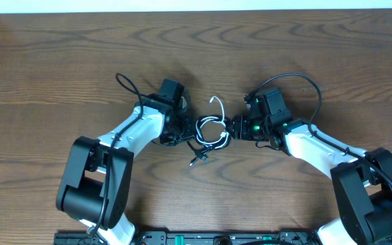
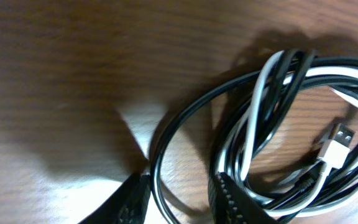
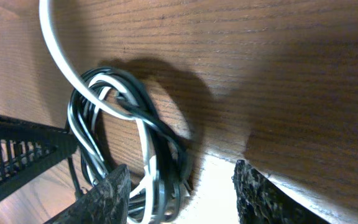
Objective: Untangle cables
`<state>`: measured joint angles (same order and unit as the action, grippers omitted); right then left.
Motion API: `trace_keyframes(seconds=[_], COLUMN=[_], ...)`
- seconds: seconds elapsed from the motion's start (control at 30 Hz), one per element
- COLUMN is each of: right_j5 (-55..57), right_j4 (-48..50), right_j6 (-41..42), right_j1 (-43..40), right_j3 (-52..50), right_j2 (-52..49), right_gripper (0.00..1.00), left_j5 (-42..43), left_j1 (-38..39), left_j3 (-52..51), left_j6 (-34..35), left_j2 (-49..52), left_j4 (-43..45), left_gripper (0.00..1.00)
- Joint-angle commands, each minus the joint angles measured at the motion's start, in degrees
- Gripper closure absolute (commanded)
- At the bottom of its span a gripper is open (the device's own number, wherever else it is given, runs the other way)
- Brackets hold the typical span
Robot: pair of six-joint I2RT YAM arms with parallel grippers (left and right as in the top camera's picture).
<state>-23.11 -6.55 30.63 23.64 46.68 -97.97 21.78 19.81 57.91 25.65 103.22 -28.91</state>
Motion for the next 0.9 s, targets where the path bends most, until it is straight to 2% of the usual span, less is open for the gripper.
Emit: trace_keyframes(seconds=[0.0, 0.2, 0.37, 0.5, 0.6, 0.7, 0.8, 0.87], right_j5=[0.0, 0.0, 0.0, -3.7, -4.0, -3.1, -2.7, -2.6], right_j4=[0.0, 0.0, 0.1, -1.2, -6.7, -12.0, -13.0, -13.0], right_j6=[0.6, 0.6, 0.6, -2.2, -4.1, -6.1, -6.0, -6.1], right_j1=[0.6, 0.6, 0.4, -1.3, -2.9, -3.7, -3.3, -2.4], right_j3=[0.7, 0.7, 0.7, 1.4, 4.3, 7.3, 7.8, 7.7], right_j2=[0.0, 0.0, 0.0, 0.0, 0.0, 0.0, 0.0, -0.1], right_gripper=[0.50, 0.56, 0.50, 0.51, 0.50, 0.48, 0.48, 0.48], left_j5=[0.3, 0.7, 1.8, 1.8, 1.8, 1.8, 1.8, 1.8], left_j1=[1.5, 3.2, 2.9, 2.0, 0.9, -0.2, -0.5, -0.5], left_j3=[-1.4, -1.6, -1.5, -0.5, 1.5, 3.5, 4.8, 5.3], left_j6=[0.1, 0.1, 0.1, 1.2, 0.2, -1.9, -3.3, -3.6], left_j2=[0.9, 1.2, 1.2, 1.2, 1.2, 1.2, 1.2, 1.2], left_j4=[2.8, 6.7, 7.6, 4.0, -0.5, -4.2, -6.3, -6.9], left_gripper=[0.71, 0.88, 0.90, 0.89, 0.84, 0.83, 0.73, 0.69])
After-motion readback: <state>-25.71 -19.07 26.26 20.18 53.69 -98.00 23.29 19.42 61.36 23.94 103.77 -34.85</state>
